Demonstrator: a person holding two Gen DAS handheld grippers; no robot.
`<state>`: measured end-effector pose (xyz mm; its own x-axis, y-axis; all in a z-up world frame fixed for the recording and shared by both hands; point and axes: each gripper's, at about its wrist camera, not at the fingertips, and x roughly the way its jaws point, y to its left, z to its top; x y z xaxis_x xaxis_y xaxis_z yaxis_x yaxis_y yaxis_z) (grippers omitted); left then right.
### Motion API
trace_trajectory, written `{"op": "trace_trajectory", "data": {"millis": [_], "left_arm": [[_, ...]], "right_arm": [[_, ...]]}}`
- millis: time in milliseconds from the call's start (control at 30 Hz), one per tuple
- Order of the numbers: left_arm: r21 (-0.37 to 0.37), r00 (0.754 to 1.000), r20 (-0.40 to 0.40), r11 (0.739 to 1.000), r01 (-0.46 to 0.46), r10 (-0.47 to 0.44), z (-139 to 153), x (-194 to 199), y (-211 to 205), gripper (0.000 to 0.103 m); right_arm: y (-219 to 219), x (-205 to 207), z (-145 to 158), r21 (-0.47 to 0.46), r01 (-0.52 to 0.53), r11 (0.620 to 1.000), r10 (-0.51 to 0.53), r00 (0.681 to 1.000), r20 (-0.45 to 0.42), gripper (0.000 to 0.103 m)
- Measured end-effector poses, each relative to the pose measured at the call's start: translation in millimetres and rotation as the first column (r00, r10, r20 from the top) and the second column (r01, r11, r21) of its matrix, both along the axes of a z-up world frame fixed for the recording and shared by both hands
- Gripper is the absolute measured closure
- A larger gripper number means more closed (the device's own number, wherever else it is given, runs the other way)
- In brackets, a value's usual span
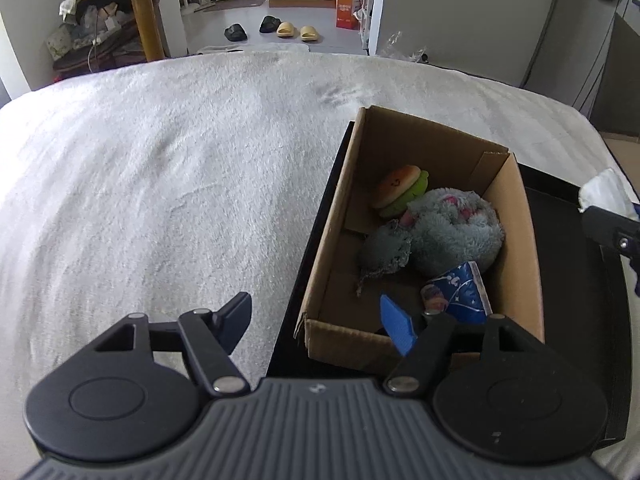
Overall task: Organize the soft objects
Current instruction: 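Carry the white sock roll with the right tool into the box and release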
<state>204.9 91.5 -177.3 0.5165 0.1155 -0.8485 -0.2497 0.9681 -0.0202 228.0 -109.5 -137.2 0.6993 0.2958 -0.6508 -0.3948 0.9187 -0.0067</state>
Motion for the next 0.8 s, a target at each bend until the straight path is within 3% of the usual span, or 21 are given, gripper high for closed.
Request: {"op": "trace_trajectory", "data": {"millis": [467,800], "left_arm": [[-0.114,0.999,0.040,0.993,0.015,-0.011,-9,1,20,0.092],[-0.157,0.999,0.036,0.987,0.034,-0.029,-10,3,28,0.092]], "right_arm": [[52,-3,-11,-0.018,-0.084,0.996,0.083,0.995,-0.054,0.059],[81,-4,-19,-0.049,-0.087,0.995,0.082,0.993,-0.088,0.057]]}}
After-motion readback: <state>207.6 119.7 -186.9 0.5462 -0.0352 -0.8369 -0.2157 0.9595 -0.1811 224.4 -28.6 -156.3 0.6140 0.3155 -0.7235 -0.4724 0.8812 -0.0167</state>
